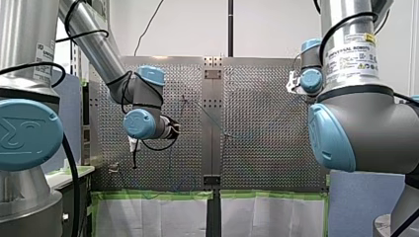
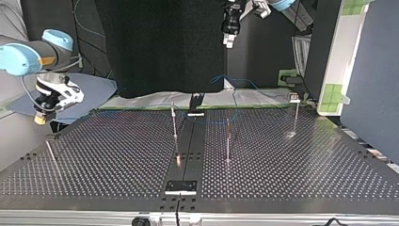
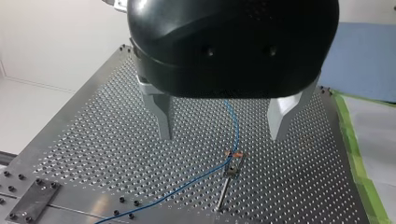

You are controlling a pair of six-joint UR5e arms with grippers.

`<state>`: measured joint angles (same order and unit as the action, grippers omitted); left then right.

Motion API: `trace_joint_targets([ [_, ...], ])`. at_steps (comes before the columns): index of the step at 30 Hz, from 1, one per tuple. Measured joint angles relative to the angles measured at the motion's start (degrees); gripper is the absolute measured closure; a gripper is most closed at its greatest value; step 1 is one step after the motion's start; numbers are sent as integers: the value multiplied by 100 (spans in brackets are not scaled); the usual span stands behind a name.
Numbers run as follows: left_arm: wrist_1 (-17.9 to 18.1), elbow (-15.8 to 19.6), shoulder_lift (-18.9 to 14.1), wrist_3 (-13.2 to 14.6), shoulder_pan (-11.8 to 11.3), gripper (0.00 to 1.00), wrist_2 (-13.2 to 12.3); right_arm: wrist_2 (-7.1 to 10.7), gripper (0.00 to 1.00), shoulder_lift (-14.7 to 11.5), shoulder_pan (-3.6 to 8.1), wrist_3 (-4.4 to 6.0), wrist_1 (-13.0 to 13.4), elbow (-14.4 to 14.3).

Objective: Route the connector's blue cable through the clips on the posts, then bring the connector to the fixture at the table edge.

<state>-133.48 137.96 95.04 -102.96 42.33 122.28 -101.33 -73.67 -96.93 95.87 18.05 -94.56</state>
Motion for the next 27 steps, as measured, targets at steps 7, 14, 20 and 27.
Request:
trace_joint_targets([
  [7, 9, -4, 0, 99, -12, 0, 56, 345, 82, 219, 116, -342, 314, -5],
  [14, 10, -7, -1, 193, -28, 0, 174, 690, 82, 232, 357, -459, 657, -6],
  [20, 14, -8, 0, 240, -30, 0, 211, 1015, 82, 240, 675, -465, 853, -6],
  [27, 14, -8, 0, 285, -30, 0, 220, 1378, 79, 259, 984, -470, 879, -6],
])
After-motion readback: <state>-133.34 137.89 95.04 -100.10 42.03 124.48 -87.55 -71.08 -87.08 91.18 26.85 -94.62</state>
